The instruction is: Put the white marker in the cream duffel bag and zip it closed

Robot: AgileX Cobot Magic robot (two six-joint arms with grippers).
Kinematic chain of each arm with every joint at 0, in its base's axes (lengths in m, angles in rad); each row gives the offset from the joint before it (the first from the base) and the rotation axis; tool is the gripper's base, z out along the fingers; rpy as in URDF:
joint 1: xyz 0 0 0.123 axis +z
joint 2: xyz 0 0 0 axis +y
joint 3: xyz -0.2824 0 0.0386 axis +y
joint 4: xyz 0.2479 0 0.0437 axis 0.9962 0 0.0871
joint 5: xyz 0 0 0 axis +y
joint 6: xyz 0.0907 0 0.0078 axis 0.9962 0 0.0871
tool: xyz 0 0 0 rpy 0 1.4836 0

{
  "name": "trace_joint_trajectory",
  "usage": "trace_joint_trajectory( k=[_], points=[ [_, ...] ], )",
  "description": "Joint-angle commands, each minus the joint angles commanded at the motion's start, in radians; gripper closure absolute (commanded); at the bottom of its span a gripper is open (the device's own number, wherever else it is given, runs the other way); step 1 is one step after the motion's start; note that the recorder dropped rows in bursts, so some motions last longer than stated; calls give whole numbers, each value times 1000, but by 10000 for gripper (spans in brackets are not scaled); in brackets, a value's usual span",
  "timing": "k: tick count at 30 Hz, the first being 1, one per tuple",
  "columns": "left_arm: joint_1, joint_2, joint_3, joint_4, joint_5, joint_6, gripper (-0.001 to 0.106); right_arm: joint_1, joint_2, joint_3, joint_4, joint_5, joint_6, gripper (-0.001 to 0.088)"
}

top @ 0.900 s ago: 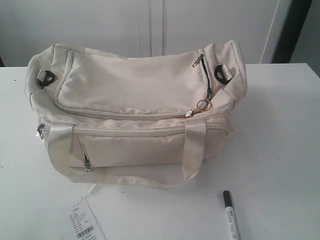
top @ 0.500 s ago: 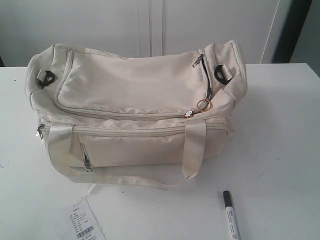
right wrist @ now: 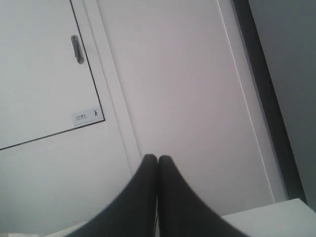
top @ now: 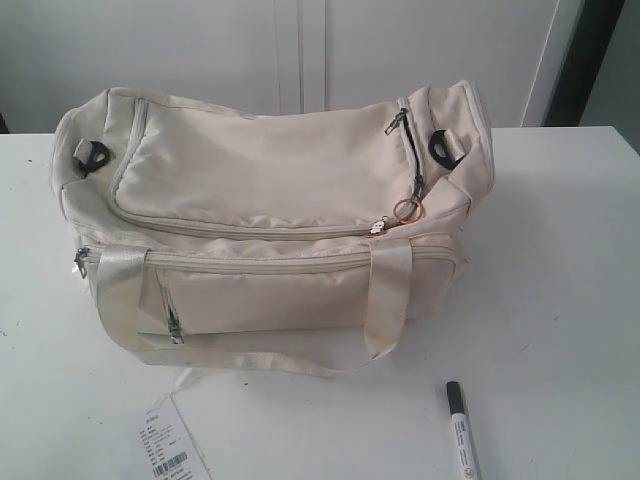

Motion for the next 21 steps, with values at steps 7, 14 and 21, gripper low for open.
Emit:
trace_joint_trajectory(
  k=[7,14,21],
  points=[
    [0,0,0,0,0,-2,1046,0,217,-166,0,52,-81,868],
    [0,0,0,0,-19,-2,1046,0,461,-361,0,188,-115,868],
    [0,0,0,0,-19,-2,1046,0,675,-535,7,364,-195,868]
  ],
)
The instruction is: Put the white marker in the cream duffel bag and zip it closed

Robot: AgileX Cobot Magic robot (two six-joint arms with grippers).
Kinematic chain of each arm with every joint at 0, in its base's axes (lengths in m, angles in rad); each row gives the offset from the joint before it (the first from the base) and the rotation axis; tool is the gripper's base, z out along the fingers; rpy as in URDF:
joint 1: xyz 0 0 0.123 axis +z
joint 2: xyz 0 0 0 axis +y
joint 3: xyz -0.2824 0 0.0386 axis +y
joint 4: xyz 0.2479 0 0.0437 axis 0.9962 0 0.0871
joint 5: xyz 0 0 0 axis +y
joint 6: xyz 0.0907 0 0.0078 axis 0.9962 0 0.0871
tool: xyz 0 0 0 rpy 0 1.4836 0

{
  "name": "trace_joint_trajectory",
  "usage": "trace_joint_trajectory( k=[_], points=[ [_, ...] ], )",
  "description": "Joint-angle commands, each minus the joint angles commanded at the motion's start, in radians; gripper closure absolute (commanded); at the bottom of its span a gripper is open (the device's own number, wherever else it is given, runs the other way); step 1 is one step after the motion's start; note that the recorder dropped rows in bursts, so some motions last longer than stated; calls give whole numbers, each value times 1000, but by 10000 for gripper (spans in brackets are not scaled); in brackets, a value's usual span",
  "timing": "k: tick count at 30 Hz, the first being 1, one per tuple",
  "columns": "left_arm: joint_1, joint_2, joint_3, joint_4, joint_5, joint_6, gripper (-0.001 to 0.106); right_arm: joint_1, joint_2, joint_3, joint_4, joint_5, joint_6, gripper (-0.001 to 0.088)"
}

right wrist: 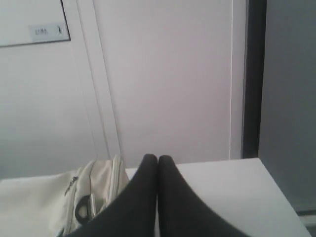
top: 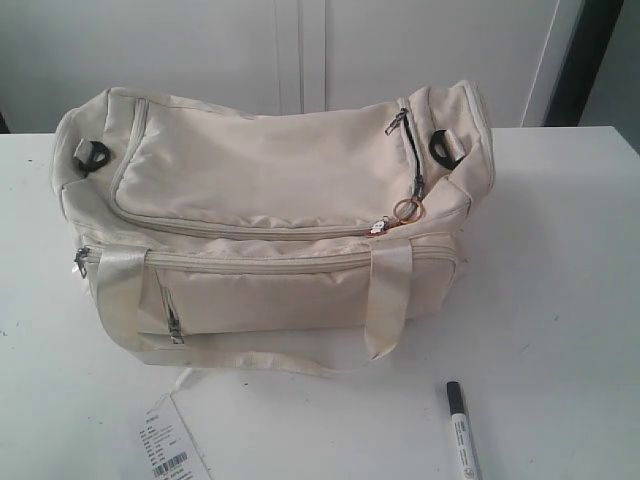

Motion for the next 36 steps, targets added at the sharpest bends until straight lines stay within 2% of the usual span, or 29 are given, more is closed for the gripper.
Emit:
trace_joint_trajectory(
  k=[5,11,15,21,23,27,30,32,36],
  points=[
    [0,0,0,0,-2,-8,1046,0,133,-130,17,168,-101,868],
    [0,0,0,0,-9,-8,1046,0,287,-263,177,307,-278,868],
    [0,0,0,0,-19,-10,1046,0,391,-353,232,401,-311,868],
    [0,0,0,0,-12,-206,1046,0,524,-458,269,448,-324,843],
    [0,0,0,0,4,-211,1046,0,564,-487,293,458,-336,779],
    [0,0,0,0,12,-211,1046,0,632,-545,365,472,-368,566],
    [0,0,0,0,12,-211,1046,0,704,-592,465,494,-423,281],
    [0,0,0,0,12,-211,1046,0,740,-616,470,492,-423,165],
    [0,0,0,0,11,-215,1046,0,822,-657,492,473,-430,136]
  ],
)
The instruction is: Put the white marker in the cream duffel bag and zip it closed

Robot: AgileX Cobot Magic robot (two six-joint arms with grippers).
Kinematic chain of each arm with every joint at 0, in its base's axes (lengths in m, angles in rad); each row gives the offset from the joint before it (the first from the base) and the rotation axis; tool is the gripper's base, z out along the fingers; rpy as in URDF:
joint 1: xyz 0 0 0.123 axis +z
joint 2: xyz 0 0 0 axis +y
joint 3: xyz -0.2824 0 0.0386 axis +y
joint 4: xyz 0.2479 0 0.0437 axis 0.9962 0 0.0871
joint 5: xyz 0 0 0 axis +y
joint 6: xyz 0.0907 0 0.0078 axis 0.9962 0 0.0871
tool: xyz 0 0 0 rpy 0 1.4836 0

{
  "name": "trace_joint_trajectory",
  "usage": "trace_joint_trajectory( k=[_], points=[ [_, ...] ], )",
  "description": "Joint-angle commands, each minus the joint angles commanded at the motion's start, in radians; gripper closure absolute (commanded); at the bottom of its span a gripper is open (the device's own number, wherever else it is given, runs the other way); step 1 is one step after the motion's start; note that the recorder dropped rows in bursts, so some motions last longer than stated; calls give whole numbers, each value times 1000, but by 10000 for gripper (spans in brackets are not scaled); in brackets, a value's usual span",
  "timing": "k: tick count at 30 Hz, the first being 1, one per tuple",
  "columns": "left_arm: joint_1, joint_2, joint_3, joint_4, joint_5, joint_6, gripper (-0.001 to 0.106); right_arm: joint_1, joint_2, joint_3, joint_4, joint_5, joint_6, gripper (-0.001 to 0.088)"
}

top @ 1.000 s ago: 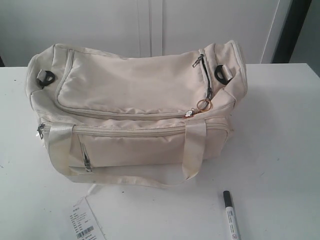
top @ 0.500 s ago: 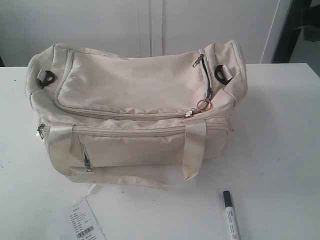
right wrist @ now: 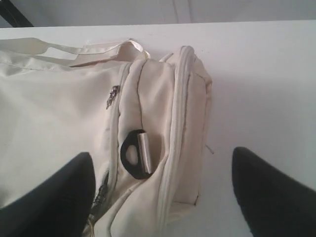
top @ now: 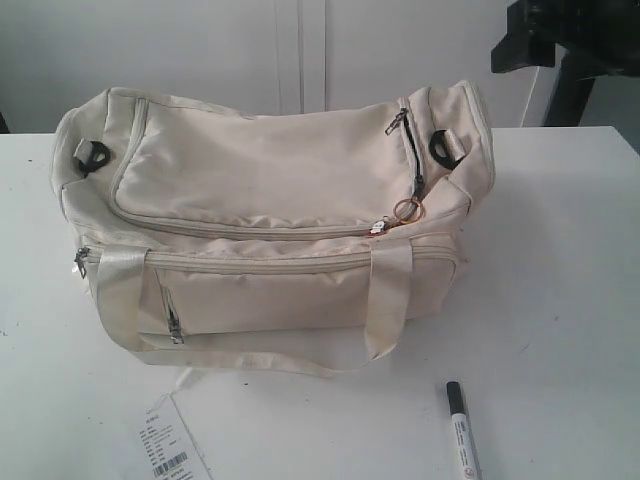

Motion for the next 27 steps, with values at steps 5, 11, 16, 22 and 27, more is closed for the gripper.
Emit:
trace_joint_trajectory(
  k=[5,11,16,22,27],
  points=[
    [0,0,0,0,0,-28,1046,5,106,-37,61,-39,-2,138],
    [0,0,0,0,0,-30,1046,30,202,-42,74,-148,-12,138],
    [0,0,0,0,0,-30,1046,35,252,-42,88,-165,-14,174],
    [0,0,0,0,0,-33,1046,46,262,-42,95,-164,-46,753],
    [0,0,0,0,-42,-130,1046,46,262,-42,95,-181,-56,868]
  ],
)
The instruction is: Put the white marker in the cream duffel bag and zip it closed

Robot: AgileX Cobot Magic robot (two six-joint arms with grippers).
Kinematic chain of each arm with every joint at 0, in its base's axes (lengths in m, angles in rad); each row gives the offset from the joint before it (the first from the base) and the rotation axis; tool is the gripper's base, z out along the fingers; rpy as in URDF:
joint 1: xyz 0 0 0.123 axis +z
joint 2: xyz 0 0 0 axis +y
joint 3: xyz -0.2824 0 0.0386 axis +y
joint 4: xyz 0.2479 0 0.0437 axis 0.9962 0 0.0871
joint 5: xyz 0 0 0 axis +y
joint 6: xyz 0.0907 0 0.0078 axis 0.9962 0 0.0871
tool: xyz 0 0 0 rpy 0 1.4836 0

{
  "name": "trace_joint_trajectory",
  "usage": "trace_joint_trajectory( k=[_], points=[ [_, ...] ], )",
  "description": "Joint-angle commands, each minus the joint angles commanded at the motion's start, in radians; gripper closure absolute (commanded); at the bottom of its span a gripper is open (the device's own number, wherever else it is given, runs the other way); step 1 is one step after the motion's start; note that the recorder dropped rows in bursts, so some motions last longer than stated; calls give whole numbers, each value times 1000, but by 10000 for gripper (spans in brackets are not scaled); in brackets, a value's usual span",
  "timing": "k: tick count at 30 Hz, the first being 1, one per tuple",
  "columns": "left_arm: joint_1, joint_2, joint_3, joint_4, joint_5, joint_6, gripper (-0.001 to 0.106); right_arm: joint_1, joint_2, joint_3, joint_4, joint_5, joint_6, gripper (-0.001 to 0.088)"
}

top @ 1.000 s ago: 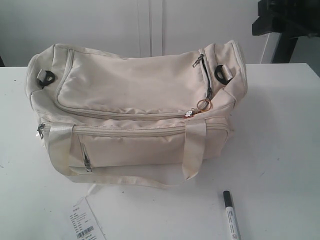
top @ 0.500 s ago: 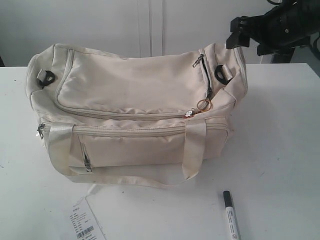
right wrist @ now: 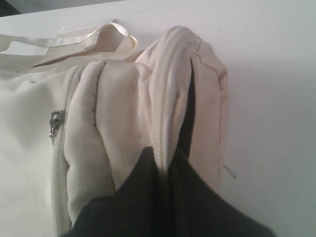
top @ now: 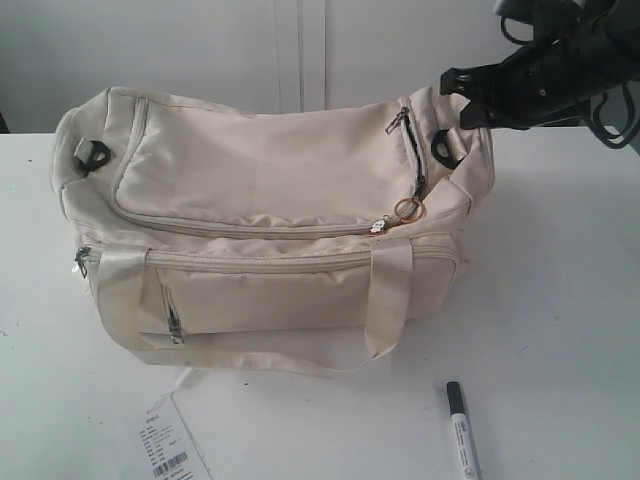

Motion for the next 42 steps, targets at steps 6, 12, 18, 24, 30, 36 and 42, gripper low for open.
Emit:
trace_joint_trajectory(
  k=[6,12,18,24,30,36,42],
  points=[
    [0,0,0,0,-205,-113,1046,0,0,0,0,1,0,868],
    [0,0,0,0,-330,-133,1046,0,0,2,0,-1,0,868],
    [0,0,-16,0,-323,-131,1053,0,0,2,0,-1,0,868],
    [0,5,-123,0,-229,-74,1053,0,0,2,0,-1,0,868],
    [0,102,-225,9,-145,-44,1053,0,0,2,0,-1,0,868],
    [0,230,-318,9,-88,58,1053,0,0,2,0,-1,9,868],
    [0,367,-410,9,-30,150,1053,0,0,2,0,-1,9,868]
  ],
)
